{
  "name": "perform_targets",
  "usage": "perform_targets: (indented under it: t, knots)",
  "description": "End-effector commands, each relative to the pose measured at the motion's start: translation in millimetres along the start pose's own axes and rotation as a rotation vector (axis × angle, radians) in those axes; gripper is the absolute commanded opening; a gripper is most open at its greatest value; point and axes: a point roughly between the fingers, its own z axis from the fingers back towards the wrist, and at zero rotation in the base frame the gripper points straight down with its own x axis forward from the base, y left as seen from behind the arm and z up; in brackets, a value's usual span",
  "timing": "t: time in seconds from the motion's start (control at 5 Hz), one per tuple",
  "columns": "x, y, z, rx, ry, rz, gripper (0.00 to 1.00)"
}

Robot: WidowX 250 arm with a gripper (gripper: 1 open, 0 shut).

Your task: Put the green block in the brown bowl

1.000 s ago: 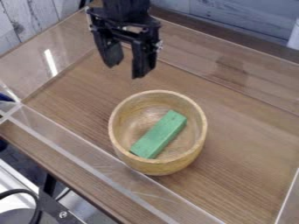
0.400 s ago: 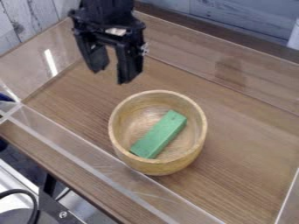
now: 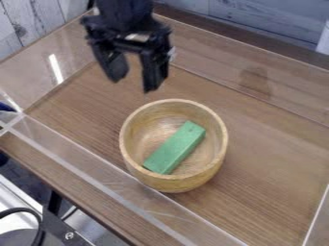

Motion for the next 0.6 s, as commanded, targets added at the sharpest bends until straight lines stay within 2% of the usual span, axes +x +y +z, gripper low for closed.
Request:
perform_targets:
  t: [0.0,0.4]
  knots:
    - [22.1,6,7.7,-0.001,-0.06,0.034,1.0]
    - [-1.2,15,7.7,-0.039,0.02,-0.06,1.0]
